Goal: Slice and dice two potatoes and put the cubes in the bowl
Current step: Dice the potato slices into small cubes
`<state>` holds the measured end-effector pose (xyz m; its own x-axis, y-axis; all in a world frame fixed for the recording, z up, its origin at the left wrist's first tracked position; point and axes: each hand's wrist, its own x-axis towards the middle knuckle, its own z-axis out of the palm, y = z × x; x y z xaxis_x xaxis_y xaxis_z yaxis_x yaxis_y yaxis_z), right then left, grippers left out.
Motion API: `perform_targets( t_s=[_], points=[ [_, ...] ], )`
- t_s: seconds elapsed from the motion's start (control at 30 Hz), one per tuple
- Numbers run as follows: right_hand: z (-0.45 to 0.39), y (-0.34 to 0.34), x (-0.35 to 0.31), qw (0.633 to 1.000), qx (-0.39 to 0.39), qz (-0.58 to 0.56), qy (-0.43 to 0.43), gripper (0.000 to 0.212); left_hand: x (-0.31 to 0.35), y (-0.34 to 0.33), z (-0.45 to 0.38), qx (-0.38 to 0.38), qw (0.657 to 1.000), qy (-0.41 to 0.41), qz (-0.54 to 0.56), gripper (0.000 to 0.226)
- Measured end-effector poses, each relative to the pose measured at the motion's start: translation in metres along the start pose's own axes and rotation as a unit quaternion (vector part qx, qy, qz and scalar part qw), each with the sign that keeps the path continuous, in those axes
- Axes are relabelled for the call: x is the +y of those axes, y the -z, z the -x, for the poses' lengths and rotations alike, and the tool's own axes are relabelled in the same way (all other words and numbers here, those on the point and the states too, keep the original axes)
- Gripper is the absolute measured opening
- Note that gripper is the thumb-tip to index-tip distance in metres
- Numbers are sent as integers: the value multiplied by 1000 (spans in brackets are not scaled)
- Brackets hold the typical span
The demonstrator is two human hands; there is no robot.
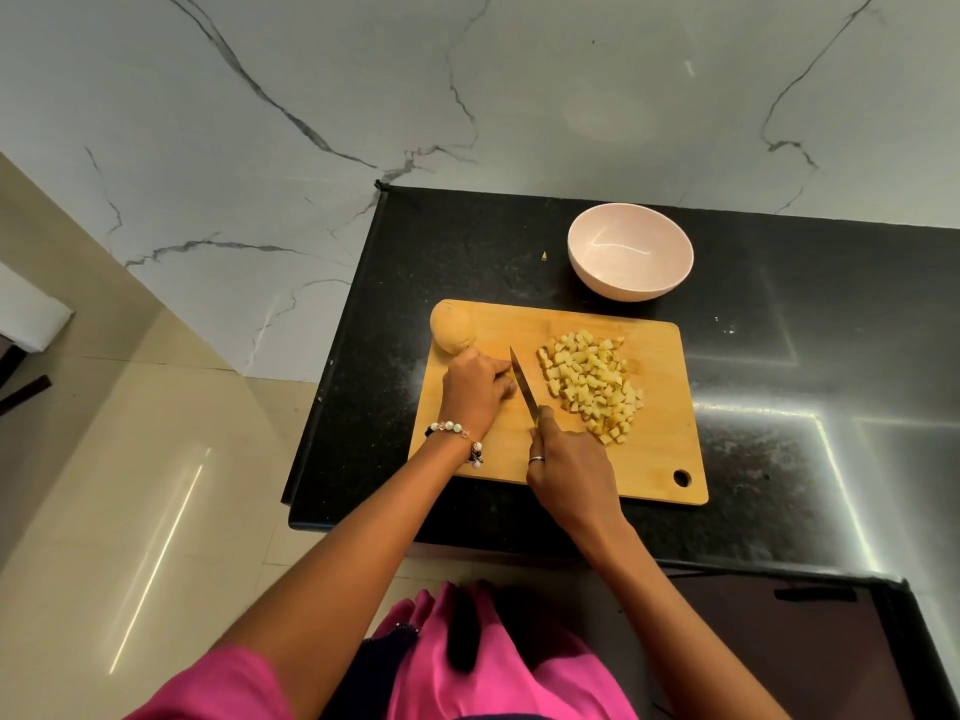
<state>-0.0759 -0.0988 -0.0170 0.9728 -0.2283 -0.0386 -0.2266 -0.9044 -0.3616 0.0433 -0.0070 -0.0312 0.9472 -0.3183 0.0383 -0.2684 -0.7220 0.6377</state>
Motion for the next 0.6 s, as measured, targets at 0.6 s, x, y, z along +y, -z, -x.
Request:
perform_targets(
  t_s=[0.6],
  points=[
    [12, 0, -10, 999, 2, 54, -7, 52, 0, 3, -2, 4, 999, 1, 40, 25]
  ],
)
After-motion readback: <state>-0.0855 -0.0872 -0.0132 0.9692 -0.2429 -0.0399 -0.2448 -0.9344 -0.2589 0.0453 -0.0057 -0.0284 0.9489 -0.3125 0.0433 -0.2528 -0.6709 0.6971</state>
